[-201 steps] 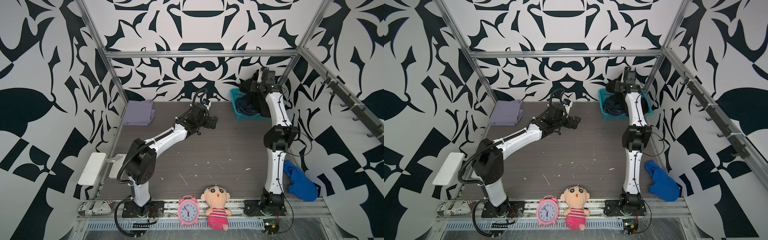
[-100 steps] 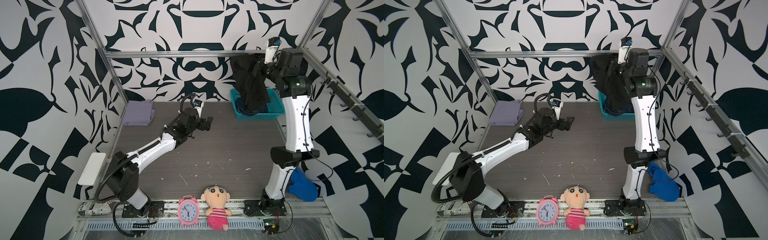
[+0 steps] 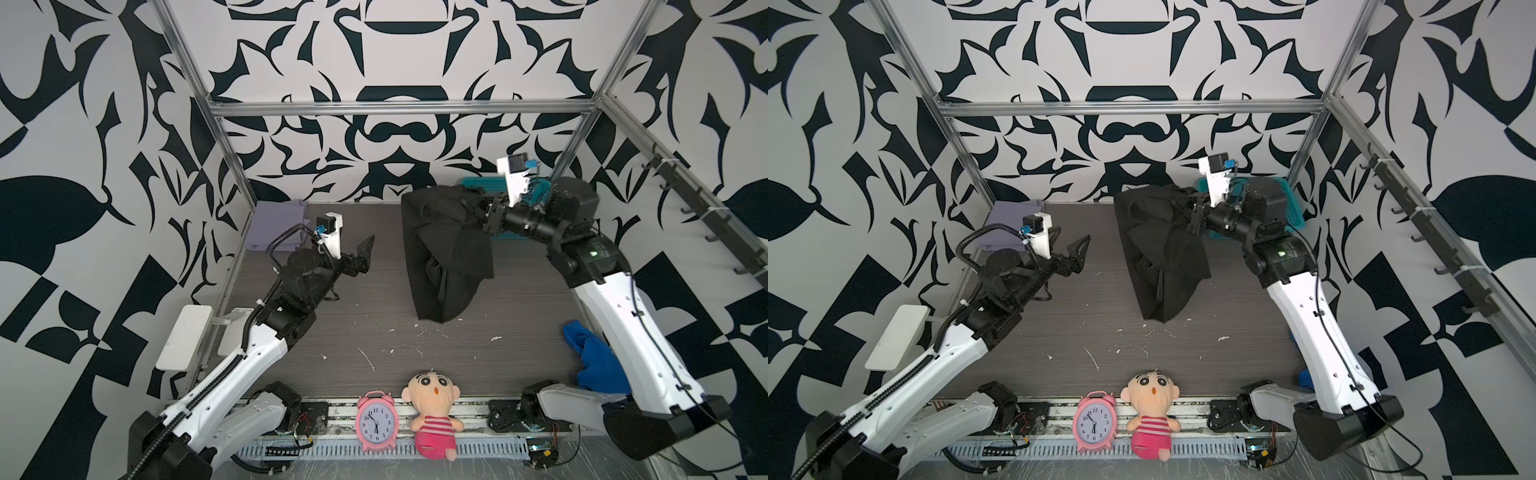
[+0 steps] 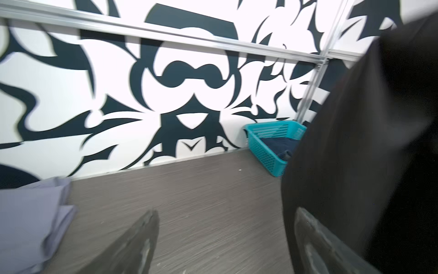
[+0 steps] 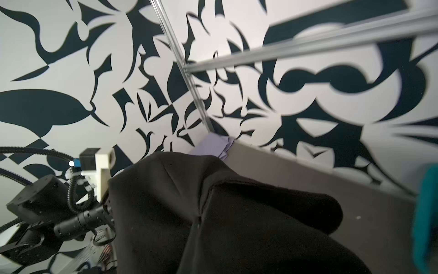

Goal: Fold and stack skirts
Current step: Place the skirt at the center of the table, then flatten out the skirt at the center of the table.

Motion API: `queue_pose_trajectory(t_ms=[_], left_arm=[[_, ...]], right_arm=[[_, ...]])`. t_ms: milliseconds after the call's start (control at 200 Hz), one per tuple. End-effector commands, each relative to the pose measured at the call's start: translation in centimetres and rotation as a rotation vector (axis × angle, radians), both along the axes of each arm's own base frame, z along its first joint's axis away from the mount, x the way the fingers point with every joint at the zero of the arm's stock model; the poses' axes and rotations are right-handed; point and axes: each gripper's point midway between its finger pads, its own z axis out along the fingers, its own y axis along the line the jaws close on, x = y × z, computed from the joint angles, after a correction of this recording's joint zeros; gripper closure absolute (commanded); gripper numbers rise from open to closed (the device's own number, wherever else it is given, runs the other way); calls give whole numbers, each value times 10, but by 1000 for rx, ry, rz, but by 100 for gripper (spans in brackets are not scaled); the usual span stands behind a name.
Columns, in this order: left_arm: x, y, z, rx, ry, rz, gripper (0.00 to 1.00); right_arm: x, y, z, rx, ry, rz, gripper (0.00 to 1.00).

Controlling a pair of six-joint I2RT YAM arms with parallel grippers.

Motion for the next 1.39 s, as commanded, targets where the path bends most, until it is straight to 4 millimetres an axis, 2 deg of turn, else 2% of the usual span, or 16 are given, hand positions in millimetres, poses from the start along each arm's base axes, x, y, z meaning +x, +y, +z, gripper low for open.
queue_pose_trajectory(t_ms=[0, 25, 40, 135, 210, 360, 380, 430, 655, 780, 890, 940, 985, 1060, 1195, 1390], left_arm=[[0, 7, -37, 25, 91, -8, 8], [3, 8, -44, 34, 109, -4, 8], [4, 7, -50, 40, 122, -3, 8], [16, -4, -71, 68, 189, -34, 7], [25, -19, -82, 79, 236, -82, 6], [48, -30, -104, 135, 316, -84, 6], [54, -32, -119, 157, 350, -77, 5], [62, -33, -129, 182, 370, -63, 5], [107, -34, -176, 134, 546, -20, 9], [111, -45, -204, 129, 617, -61, 10], [115, -54, -224, 103, 675, -85, 20], [109, -64, -231, 96, 720, -131, 31], [98, -74, -237, 116, 755, -156, 34], [71, -84, -246, 195, 776, -145, 32], [29, -82, -260, 208, 857, -78, 17], [-4, -79, -262, 252, 900, 11, 22]], right_arm=[[27, 28, -67, 19, 154, 49, 90], [35, 30, -88, -3, 208, 41, 62], [40, 30, -99, -19, 239, 28, 53], [67, 26, -153, -136, 370, -48, 29], [79, 19, -167, -185, 380, -107, 26], [81, 4, -160, -239, 324, -176, 25], [80, 2, -160, -251, 318, -186, 25], [79, -4, -165, -283, 320, -203, 25], [59, -23, -230, -414, 472, -240, 26], [44, -34, -265, -452, 546, -273, 25], [36, -38, -287, -464, 603, -281, 25], [34, -36, -295, -464, 632, -272, 25], [31, -35, -301, -462, 655, -263, 26], [30, -31, -305, -432, 660, -254, 26], [32, -28, -307, -402, 645, -255, 26], [39, -29, -285, -345, 564, -291, 27]])
